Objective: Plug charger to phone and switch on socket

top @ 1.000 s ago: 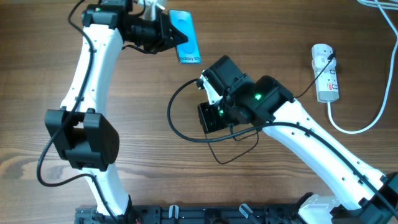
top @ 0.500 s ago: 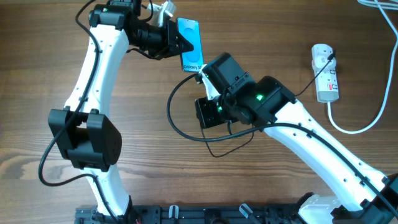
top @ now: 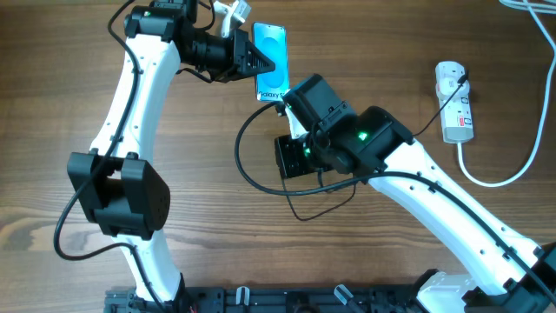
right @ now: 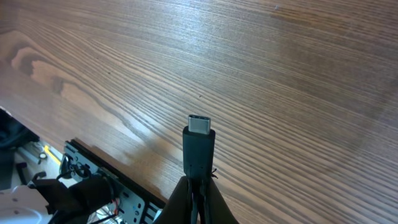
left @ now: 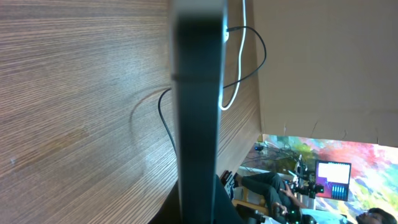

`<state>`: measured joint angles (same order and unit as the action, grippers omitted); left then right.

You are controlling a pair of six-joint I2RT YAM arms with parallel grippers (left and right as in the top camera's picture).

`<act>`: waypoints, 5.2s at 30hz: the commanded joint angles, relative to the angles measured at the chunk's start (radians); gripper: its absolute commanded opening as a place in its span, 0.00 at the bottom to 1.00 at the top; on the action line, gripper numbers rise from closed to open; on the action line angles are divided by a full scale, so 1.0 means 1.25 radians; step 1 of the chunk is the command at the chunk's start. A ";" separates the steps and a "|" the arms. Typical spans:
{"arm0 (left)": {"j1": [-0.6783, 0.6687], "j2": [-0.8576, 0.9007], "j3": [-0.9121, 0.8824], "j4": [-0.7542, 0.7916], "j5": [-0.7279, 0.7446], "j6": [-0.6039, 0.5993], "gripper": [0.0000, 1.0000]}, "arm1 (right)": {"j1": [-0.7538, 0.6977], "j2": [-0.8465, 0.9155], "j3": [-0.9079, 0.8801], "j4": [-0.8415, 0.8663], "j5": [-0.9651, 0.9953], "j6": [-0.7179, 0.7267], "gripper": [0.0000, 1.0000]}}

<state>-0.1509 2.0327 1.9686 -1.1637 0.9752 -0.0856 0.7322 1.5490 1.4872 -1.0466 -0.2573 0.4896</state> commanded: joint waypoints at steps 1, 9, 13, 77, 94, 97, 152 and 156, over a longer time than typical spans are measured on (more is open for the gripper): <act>-0.003 -0.013 0.009 0.000 0.040 0.024 0.04 | 0.001 -0.020 0.004 0.002 -0.023 0.006 0.04; -0.003 -0.013 0.009 -0.009 0.040 0.024 0.04 | 0.001 -0.020 0.004 0.005 -0.023 0.008 0.04; -0.004 -0.013 0.009 -0.013 0.040 0.024 0.04 | 0.001 -0.020 0.004 0.010 -0.023 0.008 0.04; -0.004 -0.013 0.009 -0.111 0.156 0.171 0.04 | -0.034 -0.015 0.004 0.123 0.022 0.089 0.04; -0.004 -0.013 0.009 -0.126 0.165 0.171 0.04 | -0.034 -0.014 0.004 0.123 0.036 0.093 0.04; -0.004 -0.013 0.009 -0.130 0.165 0.171 0.04 | -0.034 -0.014 0.004 0.122 0.031 0.094 0.04; -0.004 -0.013 0.009 -0.144 0.177 0.192 0.04 | -0.034 -0.012 0.004 0.119 -0.002 0.111 0.04; -0.004 -0.013 0.009 -0.144 0.177 0.192 0.04 | -0.034 -0.012 0.004 0.120 -0.002 0.111 0.04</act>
<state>-0.1509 2.0327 1.9686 -1.3434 1.1538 0.1303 0.6903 1.5486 1.4872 -0.9028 -0.2470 0.6216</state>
